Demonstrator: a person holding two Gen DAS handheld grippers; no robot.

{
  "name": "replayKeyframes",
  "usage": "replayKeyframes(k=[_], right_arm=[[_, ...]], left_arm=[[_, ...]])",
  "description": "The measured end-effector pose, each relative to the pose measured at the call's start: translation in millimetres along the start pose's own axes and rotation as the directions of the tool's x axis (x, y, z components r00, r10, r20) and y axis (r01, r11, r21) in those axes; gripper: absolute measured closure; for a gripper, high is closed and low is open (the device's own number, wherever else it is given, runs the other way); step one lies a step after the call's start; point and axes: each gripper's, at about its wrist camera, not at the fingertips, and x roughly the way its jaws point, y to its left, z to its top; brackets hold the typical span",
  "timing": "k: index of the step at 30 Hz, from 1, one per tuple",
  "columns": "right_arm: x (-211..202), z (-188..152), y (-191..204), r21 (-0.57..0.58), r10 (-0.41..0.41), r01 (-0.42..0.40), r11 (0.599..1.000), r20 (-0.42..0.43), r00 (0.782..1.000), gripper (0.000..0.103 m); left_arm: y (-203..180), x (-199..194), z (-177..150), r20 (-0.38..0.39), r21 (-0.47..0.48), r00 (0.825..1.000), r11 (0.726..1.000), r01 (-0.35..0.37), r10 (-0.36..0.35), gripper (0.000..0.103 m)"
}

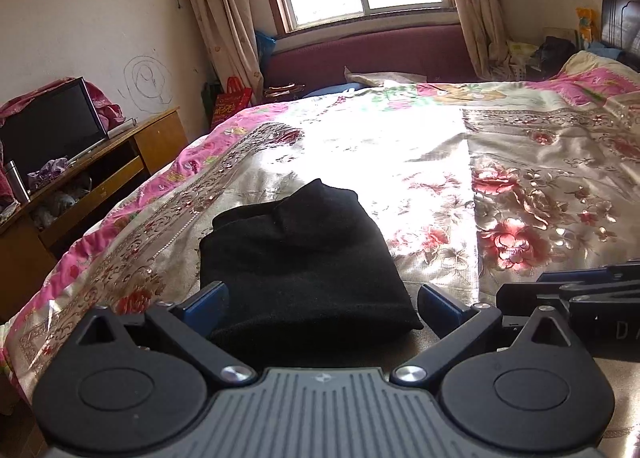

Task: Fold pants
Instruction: 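Open both grippers and withdraw them from the folded trousers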

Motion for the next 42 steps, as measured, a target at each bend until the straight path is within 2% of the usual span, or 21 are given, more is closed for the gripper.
replayKeyframes(k=[10,21,33,42], right_arm=[[-17,-15,-9,0.041,0.012,-0.012,0.999,0.007,1.000,0.063],[-26,-46,-11,0.040,-0.008,0.008,0.999,-0.012,1.000,0.063],[-31,-86,-23,0.050,-0.021,0.024,0.998,-0.057,0.998,0.063],[-41,-98,-30,0.036,-0.035,0.037,0.999,-0.049,0.998,0.063]], left_arm=[[-10,-16,-10,-0.017,-0.028,1.000,1.000,0.007,-0.007,0.000],[-22,-21,-38,-0.079,-0.022,0.997,1.000,0.011,-0.012,0.000],[-42,-22,-65,-0.155,0.034,0.988,0.999,0.005,0.000,0.000],[-52,-26,-71,-0.165,0.050,0.986,0.999,0.014,-0.005,0.000]])
